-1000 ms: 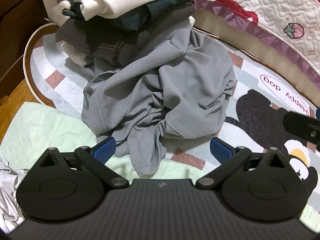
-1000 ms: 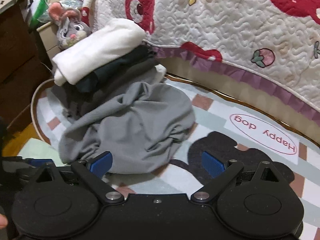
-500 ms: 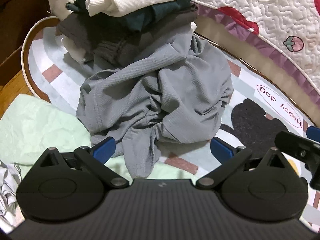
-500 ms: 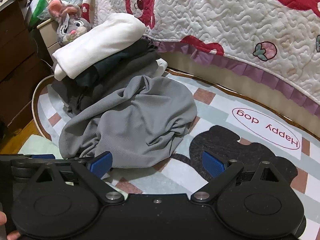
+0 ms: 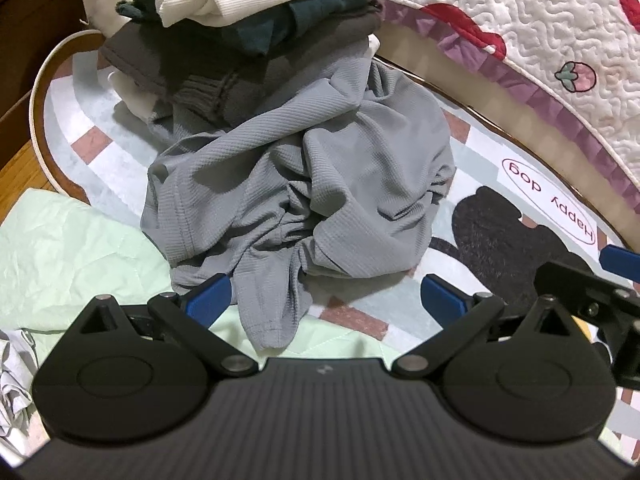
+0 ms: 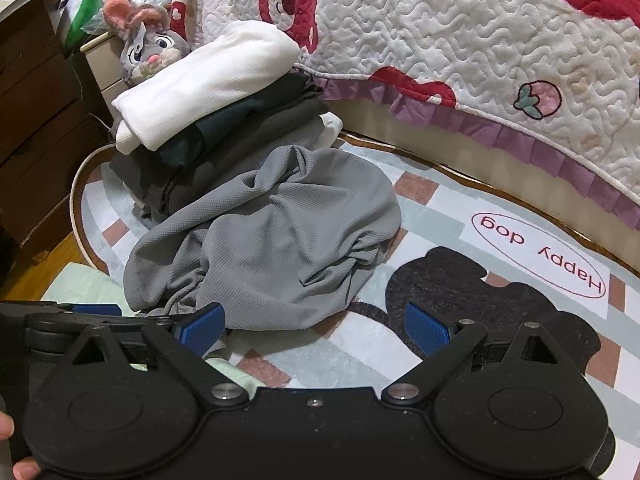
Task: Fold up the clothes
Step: 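Approach the crumpled grey waffle-knit shirt with both grippers open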
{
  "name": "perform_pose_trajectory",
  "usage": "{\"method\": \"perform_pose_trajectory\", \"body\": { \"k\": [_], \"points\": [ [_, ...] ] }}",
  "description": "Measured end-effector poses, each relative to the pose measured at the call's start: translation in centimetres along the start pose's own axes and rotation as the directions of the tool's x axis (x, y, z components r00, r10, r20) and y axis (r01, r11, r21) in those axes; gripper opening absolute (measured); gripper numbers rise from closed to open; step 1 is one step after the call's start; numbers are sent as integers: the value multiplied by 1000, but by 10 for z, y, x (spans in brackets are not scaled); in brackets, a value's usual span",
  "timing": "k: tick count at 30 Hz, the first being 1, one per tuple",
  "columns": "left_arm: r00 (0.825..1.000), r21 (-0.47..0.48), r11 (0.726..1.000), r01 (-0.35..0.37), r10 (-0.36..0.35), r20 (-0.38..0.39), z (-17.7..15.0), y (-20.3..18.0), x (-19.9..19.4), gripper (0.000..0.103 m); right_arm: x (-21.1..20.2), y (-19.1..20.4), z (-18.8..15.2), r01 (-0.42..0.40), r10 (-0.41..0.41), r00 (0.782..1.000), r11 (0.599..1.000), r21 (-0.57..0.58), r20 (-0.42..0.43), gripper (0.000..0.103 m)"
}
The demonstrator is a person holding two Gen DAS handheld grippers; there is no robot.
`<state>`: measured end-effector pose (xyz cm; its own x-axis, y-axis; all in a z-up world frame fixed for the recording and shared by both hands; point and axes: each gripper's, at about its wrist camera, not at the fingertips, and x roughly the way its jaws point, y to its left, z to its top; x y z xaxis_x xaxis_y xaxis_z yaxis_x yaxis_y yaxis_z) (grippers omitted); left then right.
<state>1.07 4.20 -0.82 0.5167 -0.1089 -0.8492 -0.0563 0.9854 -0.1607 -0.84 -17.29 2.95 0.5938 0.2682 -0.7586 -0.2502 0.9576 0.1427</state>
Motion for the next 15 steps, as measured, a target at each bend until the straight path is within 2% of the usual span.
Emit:
{"method": "perform_pose_trajectory", "body": {
  "k": [15],
  "points": [
    [1000,27,1000,1,-1,2,-4,-3,3,103,4,1,-2,-1,0,1000,1000,-4,-17,98]
  ]
}}
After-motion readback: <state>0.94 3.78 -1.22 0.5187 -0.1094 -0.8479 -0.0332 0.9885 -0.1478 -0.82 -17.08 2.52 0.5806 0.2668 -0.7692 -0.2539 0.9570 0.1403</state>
